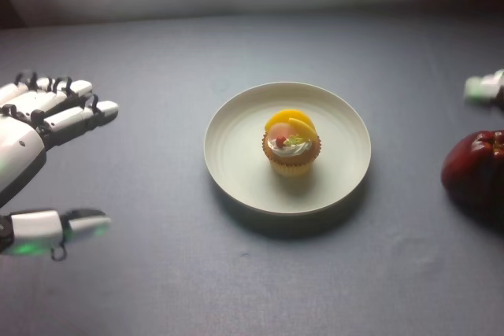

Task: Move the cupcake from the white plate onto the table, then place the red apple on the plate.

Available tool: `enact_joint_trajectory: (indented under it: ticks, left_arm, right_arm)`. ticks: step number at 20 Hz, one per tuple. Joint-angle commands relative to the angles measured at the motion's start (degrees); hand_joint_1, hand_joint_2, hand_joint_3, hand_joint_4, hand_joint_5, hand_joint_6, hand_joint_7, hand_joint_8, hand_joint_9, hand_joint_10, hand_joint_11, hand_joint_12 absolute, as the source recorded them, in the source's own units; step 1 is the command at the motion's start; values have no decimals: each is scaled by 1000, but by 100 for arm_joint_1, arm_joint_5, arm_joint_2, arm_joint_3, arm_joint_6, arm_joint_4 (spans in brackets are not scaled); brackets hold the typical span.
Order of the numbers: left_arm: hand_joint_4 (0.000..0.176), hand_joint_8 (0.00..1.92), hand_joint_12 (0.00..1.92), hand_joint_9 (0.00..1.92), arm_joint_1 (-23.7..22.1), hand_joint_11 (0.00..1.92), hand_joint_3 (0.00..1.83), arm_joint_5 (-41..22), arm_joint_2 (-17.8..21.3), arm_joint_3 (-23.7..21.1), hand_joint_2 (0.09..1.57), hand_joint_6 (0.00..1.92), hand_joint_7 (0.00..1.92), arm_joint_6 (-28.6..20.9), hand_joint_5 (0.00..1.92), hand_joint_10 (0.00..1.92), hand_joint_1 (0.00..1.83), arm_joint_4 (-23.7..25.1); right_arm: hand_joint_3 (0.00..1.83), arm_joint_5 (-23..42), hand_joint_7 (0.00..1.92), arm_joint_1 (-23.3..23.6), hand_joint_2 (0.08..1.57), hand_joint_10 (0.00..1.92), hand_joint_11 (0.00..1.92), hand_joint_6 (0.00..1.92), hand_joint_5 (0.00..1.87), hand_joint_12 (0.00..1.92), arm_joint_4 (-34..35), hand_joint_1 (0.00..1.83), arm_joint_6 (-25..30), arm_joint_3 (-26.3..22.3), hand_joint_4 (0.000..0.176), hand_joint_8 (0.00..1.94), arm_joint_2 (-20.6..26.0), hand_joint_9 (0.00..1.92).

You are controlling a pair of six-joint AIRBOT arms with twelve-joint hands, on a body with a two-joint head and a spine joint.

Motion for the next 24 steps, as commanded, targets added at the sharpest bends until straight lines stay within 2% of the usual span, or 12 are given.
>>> enact_joint_trajectory:
  ticks: [1, 6, 7, 11, 12, 13, 14, 15, 19, 22, 23, 24]
  left_arm:
    - [80, 5, 400, 128, -75, 0, 9, -659, -5, 52, 972, 9, 144, -29, 283, 14, 578, 58]
    - [90, 3, 424, 145, -680, 0, 0, -103, -343, 399, 952, 4, 162, -40, 300, 4, 693, 344]
    - [123, 2, 397, 145, -1003, 0, 1, 224, -529, 594, 963, 0, 166, -60, 263, 2, 647, 518]
    - [175, 4, 430, 158, -2324, 57, 0, 1663, -1328, 1346, 888, 2, 188, -316, 248, 6, 769, 1497]
    - [169, 4, 417, 159, -2544, 40, 0, 1921, -1541, 1511, 883, 2, 199, -317, 254, 3, 820, 1609]
    - [107, 2, 459, 160, -2666, 7, 1, 2090, -1682, 1654, 903, 4, 212, -317, 290, 1, 874, 1651]
    - [94, 1, 553, 193, -2754, 1, 0, 2219, -1818, 1781, 905, 1, 237, -317, 303, 4, 888, 1662]
    - [76, 1, 638, 227, -2827, 0, 0, 2319, -1925, 1879, 908, 1, 262, -317, 314, 6, 855, 1663]
    - [86, 5, 876, 340, -3047, 2, 1, 2692, -2348, 2215, 913, 6, 343, -316, 393, 6, 887, 1739]
    - [116, 4, 914, 392, -3190, 0, 0, 2811, -2619, 2383, 913, 4, 421, -315, 435, 4, 903, 1762]
    - [87, 4, 884, 392, -3230, 0, 0, 2822, -2669, 2408, 904, 6, 433, -315, 458, 2, 916, 1789]
    - [86, 1, 835, 371, -3277, 0, 0, 2844, -2725, 2436, 903, 3, 432, -315, 460, 2, 903, 1830]
  right_arm:
    - [5, 661, 332, 70, 1117, 7, 45, 0, 476, 673, 151, 770, 25, 30, 22, 0, 6, 293]
    - [3, 658, 327, 73, 1126, 2, 26, 2, 474, 685, 138, 747, 25, 38, 25, 2, 4, 292]
    - [2, 660, 332, 74, 1126, 3, 28, 2, 475, 690, 138, 737, 25, 38, 23, 4, 5, 296]
    - [0, 716, 322, 122, 1122, 0, 8, 0, 426, 705, 117, 751, 25, 39, 25, 0, 5, 286]
    - [0, 737, 297, 132, 1120, 0, 1, 0, 392, 651, 110, 772, 25, 41, 38, 0, -3, 253]
    - [1, 743, 173, 161, 1124, 1, 0, 0, 231, 538, 95, 800, 24, 45, 81, 0, -14, 159]
    - [0, 744, 34, 198, 1118, 0, 0, 0, 45, 301, 74, 786, 14, 56, 152, 0, -29, 31]
    - [0, 744, 6, 229, 1107, 0, 0, 0, 8, 157, 48, 819, 12, 68, 171, 0, -43, 5]
    - [0, 743, 0, 277, 1099, 0, 0, 0, 0, 0, 18, 856, 12, 95, 176, 0, -82, 0]
    - [0, 739, 0, 277, 1102, 0, 0, 0, 0, 0, 6, 879, 12, 108, 176, 0, -92, 0]
    - [0, 739, 0, 277, 1100, 0, 0, 0, 0, 0, 5, 898, 12, 110, 176, 0, -94, 0]
    - [0, 739, 0, 279, 1095, 0, 0, 0, 0, 0, 6, 900, 12, 113, 174, 0, -98, 0]
